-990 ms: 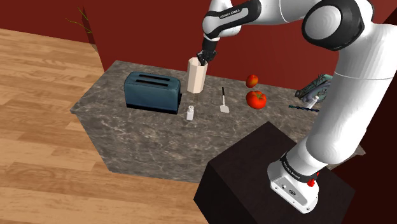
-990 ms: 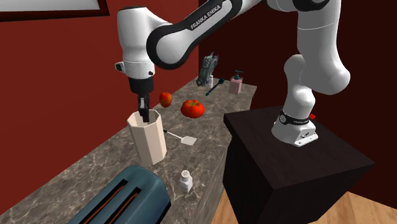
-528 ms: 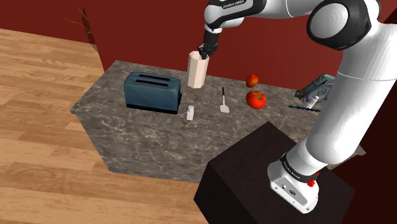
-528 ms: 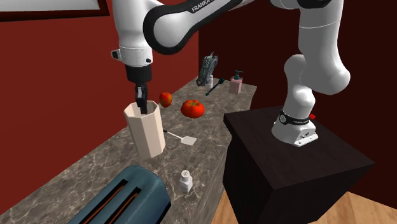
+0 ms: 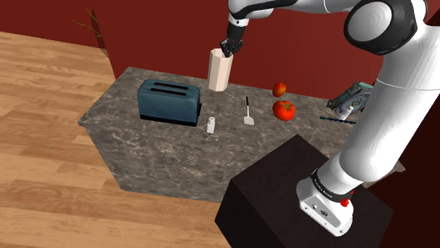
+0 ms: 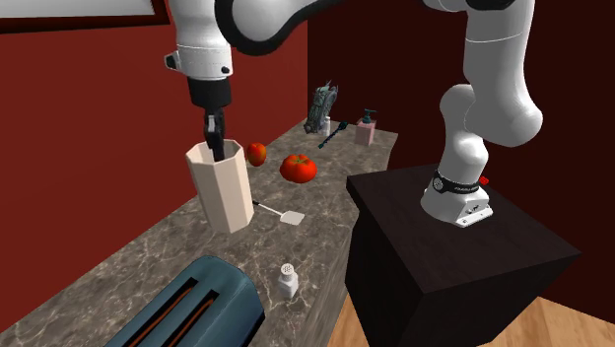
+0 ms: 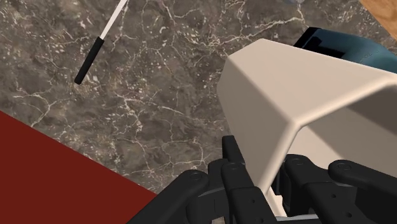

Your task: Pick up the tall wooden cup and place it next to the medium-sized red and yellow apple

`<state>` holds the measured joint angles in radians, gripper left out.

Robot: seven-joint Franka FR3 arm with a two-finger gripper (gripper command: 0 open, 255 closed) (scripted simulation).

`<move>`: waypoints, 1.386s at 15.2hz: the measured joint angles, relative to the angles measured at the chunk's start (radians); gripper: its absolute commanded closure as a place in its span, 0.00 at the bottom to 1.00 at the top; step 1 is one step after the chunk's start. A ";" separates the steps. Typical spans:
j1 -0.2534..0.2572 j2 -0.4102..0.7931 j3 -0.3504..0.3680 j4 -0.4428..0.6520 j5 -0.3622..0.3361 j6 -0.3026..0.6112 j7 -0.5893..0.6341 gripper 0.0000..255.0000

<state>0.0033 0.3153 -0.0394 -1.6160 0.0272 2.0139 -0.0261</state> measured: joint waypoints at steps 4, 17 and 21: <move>0.000 -0.011 0.000 0.039 -0.001 -0.050 0.002 1.00; -0.076 -0.107 -0.043 -0.009 0.014 -0.101 -0.118 1.00; -0.127 -0.145 -0.076 -0.059 0.024 -0.091 -0.206 1.00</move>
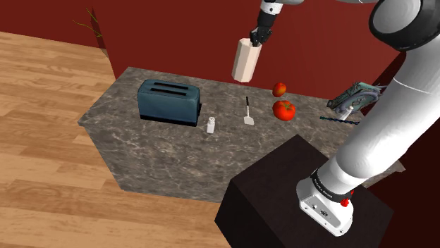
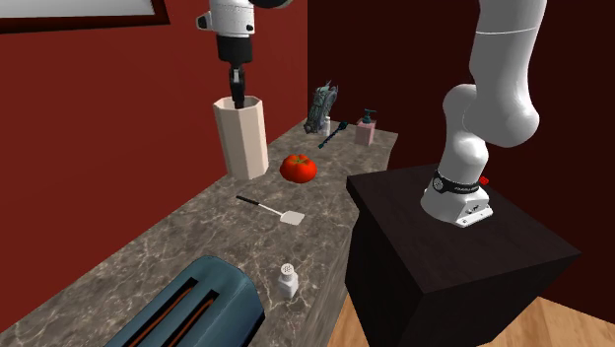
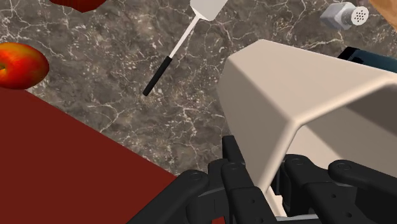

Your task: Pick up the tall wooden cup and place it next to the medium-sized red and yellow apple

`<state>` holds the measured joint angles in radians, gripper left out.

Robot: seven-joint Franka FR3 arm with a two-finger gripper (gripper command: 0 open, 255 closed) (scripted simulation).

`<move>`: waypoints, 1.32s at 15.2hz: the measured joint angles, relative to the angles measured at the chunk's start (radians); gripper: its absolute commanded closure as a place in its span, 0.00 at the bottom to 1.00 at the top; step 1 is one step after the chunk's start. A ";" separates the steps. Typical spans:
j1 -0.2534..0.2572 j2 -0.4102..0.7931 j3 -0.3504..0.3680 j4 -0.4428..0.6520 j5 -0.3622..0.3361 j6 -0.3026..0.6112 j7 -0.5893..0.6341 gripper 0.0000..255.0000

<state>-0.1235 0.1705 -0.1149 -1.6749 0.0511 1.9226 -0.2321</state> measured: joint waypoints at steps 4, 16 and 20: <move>-0.050 -0.029 -0.036 -0.044 0.009 0.011 -0.090 1.00; -0.208 -0.016 -0.148 -0.026 0.049 -0.010 -0.368 1.00; -0.266 0.032 -0.182 0.037 0.074 -0.035 -0.462 1.00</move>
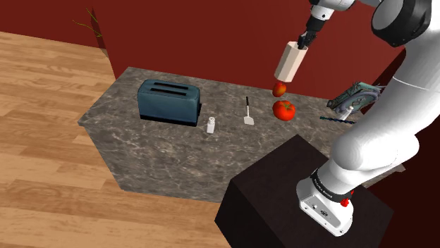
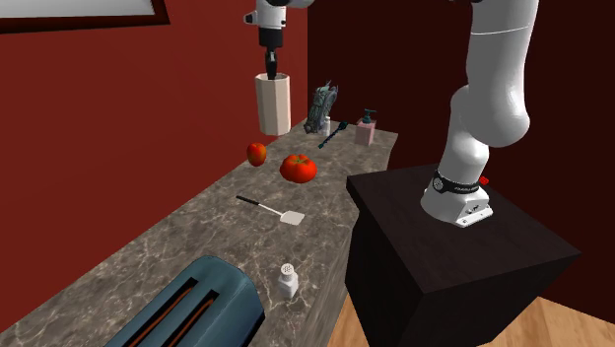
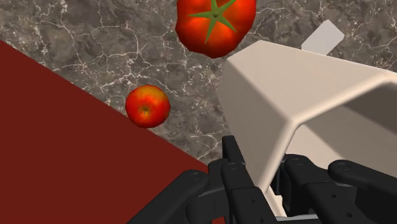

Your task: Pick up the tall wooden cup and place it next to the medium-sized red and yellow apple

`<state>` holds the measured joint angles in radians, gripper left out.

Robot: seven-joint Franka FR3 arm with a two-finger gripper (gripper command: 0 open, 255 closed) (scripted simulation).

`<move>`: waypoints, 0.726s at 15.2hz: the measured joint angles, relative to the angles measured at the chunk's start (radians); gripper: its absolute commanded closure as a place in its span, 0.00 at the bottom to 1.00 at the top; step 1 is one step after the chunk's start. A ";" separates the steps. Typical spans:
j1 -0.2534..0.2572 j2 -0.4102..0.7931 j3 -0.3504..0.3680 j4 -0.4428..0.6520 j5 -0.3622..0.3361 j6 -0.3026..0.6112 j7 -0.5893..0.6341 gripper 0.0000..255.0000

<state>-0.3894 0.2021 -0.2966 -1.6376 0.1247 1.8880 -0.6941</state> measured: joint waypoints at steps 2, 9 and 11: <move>-0.029 0.013 -0.016 0.023 0.009 -0.015 -0.044 1.00; -0.148 0.125 -0.062 0.167 0.065 -0.069 -0.205 1.00; -0.199 0.181 -0.073 0.252 0.089 -0.105 -0.257 1.00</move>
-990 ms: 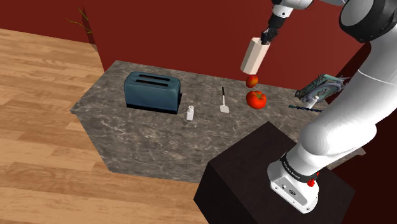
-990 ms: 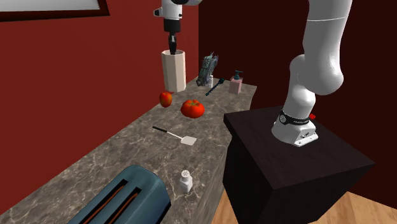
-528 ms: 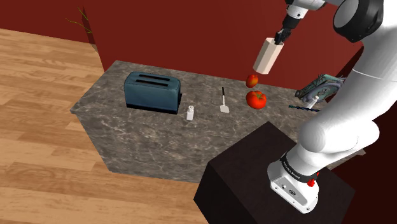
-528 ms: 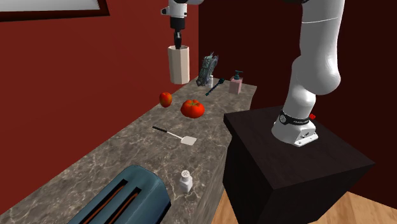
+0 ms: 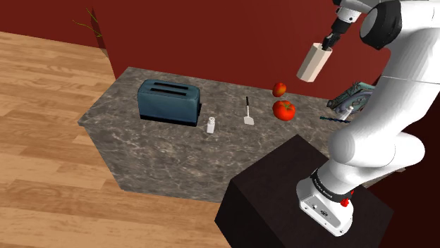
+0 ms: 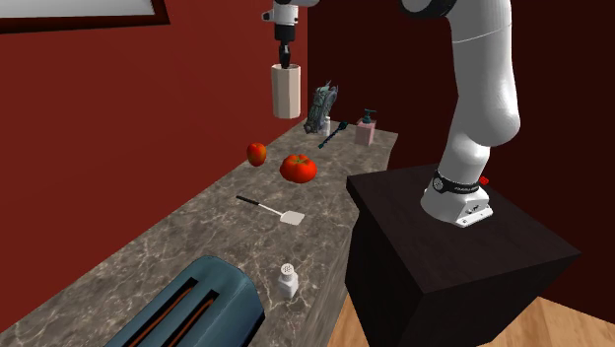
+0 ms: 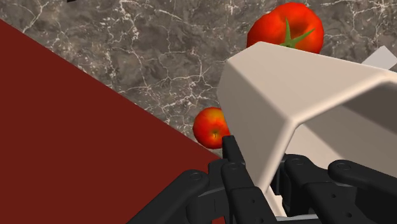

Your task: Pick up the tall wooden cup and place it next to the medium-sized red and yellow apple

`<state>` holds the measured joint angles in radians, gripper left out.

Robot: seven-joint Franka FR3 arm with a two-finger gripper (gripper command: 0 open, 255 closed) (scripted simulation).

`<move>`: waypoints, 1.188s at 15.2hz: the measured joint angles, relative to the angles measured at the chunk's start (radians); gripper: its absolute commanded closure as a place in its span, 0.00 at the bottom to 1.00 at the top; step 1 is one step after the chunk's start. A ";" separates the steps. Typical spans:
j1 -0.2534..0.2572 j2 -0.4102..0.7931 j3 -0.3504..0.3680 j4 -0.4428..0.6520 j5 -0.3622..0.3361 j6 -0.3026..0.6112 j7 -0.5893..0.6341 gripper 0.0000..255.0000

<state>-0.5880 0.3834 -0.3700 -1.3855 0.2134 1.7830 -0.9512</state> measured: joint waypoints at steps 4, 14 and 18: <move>-0.021 0.032 -0.002 0.002 0.014 0.024 -0.028 1.00; -0.016 0.046 0.003 -0.109 0.025 0.147 -0.049 1.00; -0.015 0.057 0.006 -0.149 0.032 0.197 -0.057 1.00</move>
<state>-0.6033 0.4400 -0.3636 -1.5345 0.2456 1.9795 -1.0081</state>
